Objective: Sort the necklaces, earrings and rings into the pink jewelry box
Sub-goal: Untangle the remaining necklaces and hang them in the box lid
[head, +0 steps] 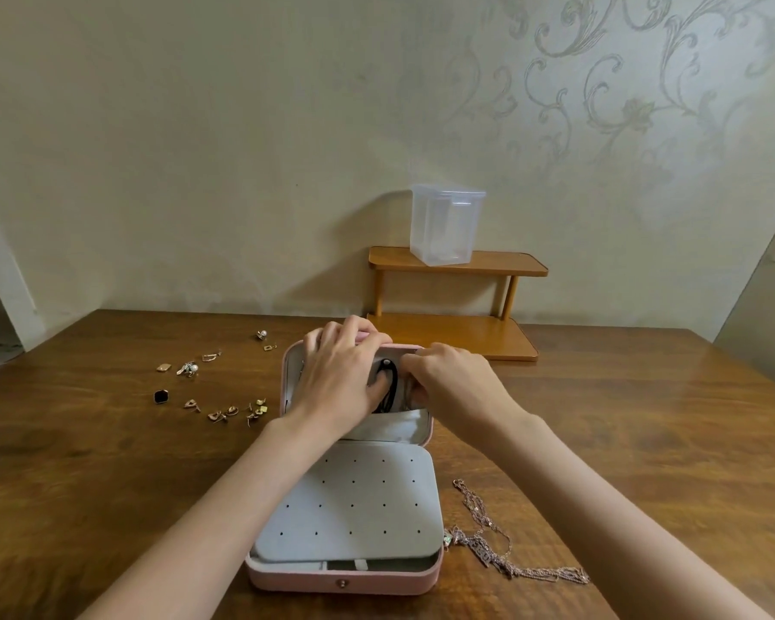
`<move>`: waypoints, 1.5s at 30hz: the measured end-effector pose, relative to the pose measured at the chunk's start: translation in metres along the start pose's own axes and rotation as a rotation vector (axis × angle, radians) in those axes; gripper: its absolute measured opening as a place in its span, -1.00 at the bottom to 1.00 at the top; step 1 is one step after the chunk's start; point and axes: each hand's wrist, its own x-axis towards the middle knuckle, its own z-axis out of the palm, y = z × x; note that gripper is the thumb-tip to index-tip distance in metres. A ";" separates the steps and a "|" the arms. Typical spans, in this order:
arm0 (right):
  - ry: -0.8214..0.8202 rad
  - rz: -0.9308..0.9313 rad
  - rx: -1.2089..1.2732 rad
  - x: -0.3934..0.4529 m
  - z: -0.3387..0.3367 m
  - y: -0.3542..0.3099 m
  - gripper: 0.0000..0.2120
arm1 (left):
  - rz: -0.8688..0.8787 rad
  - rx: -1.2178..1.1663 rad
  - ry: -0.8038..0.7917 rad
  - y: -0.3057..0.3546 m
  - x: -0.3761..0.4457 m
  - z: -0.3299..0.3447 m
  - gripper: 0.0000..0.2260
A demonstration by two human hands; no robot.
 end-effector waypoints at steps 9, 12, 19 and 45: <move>-0.128 0.009 0.184 -0.011 0.020 0.005 -0.76 | -0.025 0.007 -0.014 0.000 0.003 0.003 -0.68; -0.045 0.078 0.258 -0.009 0.006 0.011 -0.79 | -0.038 0.010 -0.096 -0.003 0.007 0.006 -0.67; -0.651 0.134 0.363 -0.040 -0.019 0.022 -0.87 | -0.166 0.040 -0.454 -0.012 0.016 0.037 -0.69; -0.181 0.387 0.996 -0.041 -0.066 0.066 -0.90 | -0.361 -1.296 -0.730 0.078 -0.003 -0.013 -0.86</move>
